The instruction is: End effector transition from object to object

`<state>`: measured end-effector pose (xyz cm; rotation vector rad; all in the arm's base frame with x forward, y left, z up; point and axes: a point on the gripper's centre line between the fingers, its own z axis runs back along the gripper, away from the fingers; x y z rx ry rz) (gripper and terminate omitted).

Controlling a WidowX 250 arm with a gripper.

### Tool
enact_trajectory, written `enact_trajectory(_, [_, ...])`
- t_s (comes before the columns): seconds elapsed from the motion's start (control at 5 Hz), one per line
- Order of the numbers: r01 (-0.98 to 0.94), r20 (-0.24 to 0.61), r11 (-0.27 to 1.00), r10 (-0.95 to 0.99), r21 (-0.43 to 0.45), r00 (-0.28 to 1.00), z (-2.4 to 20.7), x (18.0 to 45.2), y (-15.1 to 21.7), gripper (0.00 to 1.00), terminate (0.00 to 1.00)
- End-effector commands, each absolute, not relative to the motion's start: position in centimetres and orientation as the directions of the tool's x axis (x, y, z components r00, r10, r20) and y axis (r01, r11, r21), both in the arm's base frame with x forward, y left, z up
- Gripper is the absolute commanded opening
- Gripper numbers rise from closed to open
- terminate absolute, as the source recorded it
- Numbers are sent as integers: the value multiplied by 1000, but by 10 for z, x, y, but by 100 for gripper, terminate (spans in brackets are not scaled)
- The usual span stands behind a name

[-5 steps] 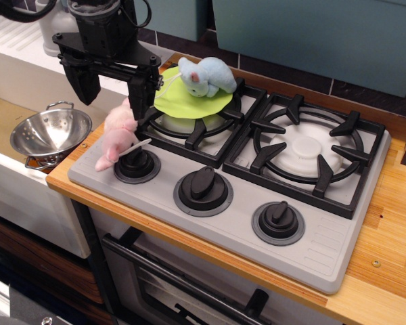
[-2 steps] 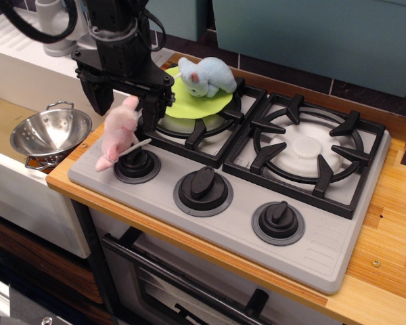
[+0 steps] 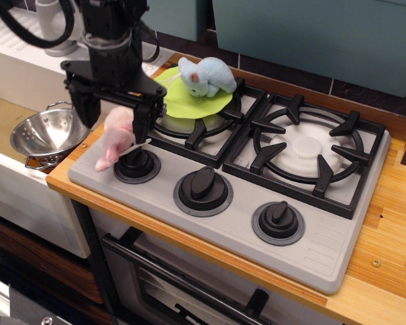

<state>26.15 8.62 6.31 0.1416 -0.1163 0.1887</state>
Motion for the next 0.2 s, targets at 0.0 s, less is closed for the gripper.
enact_trajectory(0.0, [-189, 229, 970, 151, 152, 962, 43, 264, 94, 100, 100])
